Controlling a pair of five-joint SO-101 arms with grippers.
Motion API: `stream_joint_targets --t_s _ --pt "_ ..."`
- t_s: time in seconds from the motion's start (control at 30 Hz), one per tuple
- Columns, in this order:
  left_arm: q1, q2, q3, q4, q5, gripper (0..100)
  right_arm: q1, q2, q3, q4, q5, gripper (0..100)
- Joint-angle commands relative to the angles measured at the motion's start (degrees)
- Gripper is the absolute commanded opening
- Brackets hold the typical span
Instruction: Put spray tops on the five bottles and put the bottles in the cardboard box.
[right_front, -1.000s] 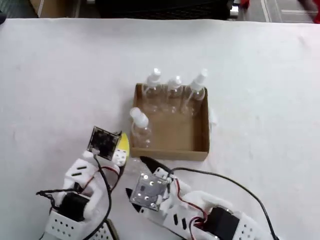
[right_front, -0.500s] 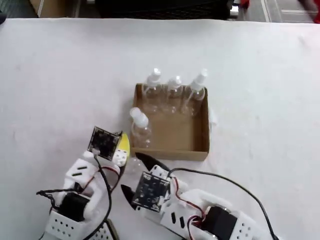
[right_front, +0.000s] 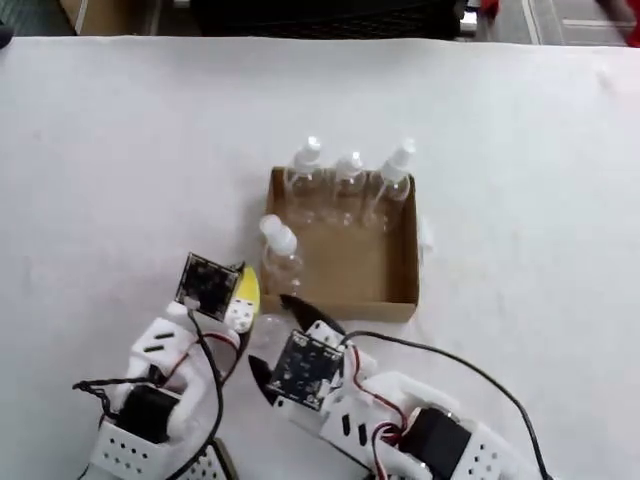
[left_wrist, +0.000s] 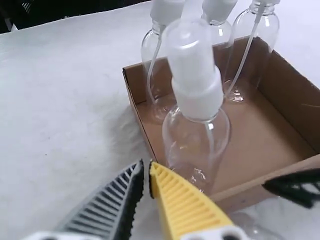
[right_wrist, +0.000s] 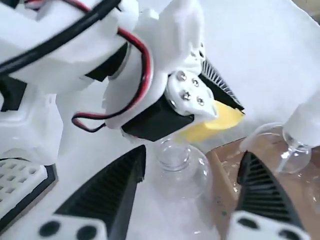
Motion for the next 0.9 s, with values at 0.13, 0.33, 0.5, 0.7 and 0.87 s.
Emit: stream_joint_targets --t_s 0.13,0.33,0.5,0.7,0.87 --pt "0.7 -0.6 -2.9 -1.5 0.7 3 -2.4 7.6 -0.7 -5.1 1.8 21.0" --pt "0.7 -0.6 -2.9 -1.5 0.7 3 -2.4 10.7 -1.1 -6.7 2.0 20.4" --pt "0.7 -0.6 -2.9 -1.6 0.6 3 -2.5 10.7 -1.1 -6.7 1.8 20.4" --pt "0.7 -0.6 -2.9 -1.6 0.5 3 -2.5 10.6 -1.1 -6.7 1.8 20.4" --pt "0.5 -0.6 -2.9 -1.6 0.5 3 -2.4 10.6 -3.7 -4.6 1.8 18.5"
